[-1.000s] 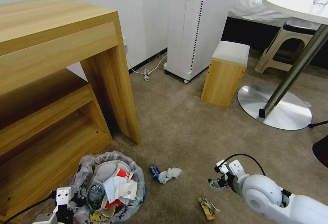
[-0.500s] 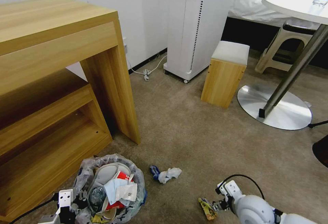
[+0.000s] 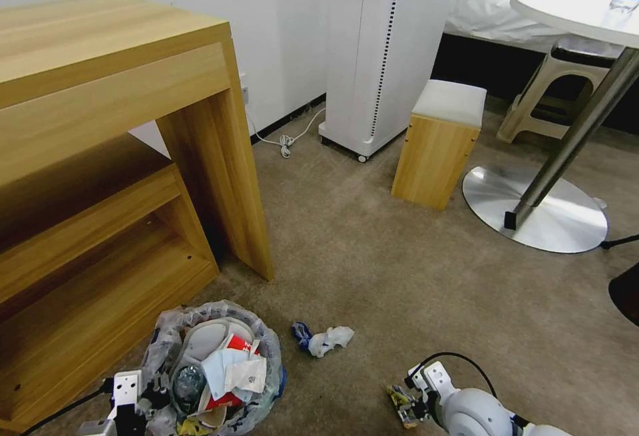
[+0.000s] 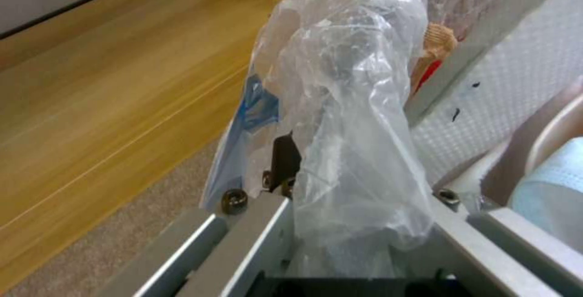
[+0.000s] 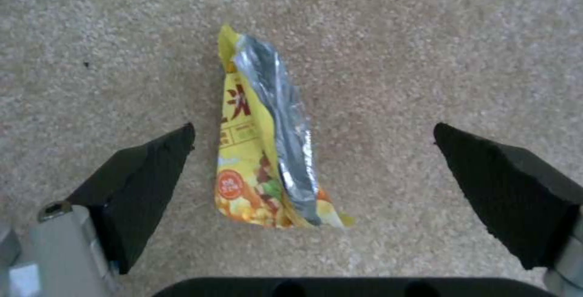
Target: Pick up the trash bin and place the garbage on the floor into it.
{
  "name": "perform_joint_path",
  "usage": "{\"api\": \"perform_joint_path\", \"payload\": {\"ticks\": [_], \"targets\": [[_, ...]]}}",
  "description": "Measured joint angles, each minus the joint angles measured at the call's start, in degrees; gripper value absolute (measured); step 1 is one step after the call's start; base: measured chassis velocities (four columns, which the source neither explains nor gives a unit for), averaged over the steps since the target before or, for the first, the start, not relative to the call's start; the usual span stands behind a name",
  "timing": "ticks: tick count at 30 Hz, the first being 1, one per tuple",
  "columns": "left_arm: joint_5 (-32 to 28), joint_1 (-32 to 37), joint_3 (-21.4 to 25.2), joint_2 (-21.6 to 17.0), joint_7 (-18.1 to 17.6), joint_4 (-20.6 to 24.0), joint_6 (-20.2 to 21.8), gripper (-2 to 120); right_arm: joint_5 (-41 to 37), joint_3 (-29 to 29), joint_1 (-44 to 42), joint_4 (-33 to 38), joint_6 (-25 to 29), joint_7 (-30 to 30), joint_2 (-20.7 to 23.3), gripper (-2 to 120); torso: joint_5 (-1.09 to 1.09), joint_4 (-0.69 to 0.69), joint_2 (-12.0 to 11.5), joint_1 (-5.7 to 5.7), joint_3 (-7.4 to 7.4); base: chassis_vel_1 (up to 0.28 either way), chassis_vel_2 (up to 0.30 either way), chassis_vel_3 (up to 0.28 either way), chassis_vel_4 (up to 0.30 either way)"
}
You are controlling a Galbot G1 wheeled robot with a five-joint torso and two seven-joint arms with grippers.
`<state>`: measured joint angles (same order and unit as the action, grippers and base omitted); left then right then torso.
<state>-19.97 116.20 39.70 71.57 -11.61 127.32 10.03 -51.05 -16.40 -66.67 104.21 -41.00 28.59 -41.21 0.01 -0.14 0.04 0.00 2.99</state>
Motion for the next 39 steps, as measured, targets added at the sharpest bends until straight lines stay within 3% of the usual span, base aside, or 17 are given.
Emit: {"api": "perform_joint_path", "payload": {"ticks": [26,32,34,35,39], "targets": [[0.69,0.18,-0.7,0.31,-0.44,-0.44,0.02,1,0.8,3.71,-3.16,-3.12,1.39,-0.29,-3.23,98,-0.01,0.0,0.0,0.0,0.0,0.0,0.0,0.0,0.0],[0.6,0.21,-0.67,0.28,-0.76,-0.46,0.09,1,1.31,3.61,-3.16,-3.67,2.03,-0.47,-3.47,78,-0.01,-0.01,0.0,0.0,0.01,0.0,0.0,0.0,0.0],[0.6,0.21,-0.68,0.29,-0.77,-0.46,0.09,1,1.37,3.61,-3.17,-3.67,2.07,-0.5,-3.46,78,-0.01,-0.01,0.0,0.0,0.0,0.0,0.0,0.0,0.0],[0.62,0.2,-0.76,0.31,-0.83,-0.49,0.09,1,1.58,3.59,-3.22,-3.7,2.22,-0.64,-3.47,67,-0.01,0.0,0.0,0.0,0.01,0.0,0.0,0.0,0.0],[0.85,0.15,-1.09,0.42,-1.05,-0.53,0.09,1,1.9,3.57,-3.31,-3.71,2.5,-0.93,-3.62,52,0.0,0.0,0.0,-0.01,0.0,0.0,0.0,0.0,0.0]]}}
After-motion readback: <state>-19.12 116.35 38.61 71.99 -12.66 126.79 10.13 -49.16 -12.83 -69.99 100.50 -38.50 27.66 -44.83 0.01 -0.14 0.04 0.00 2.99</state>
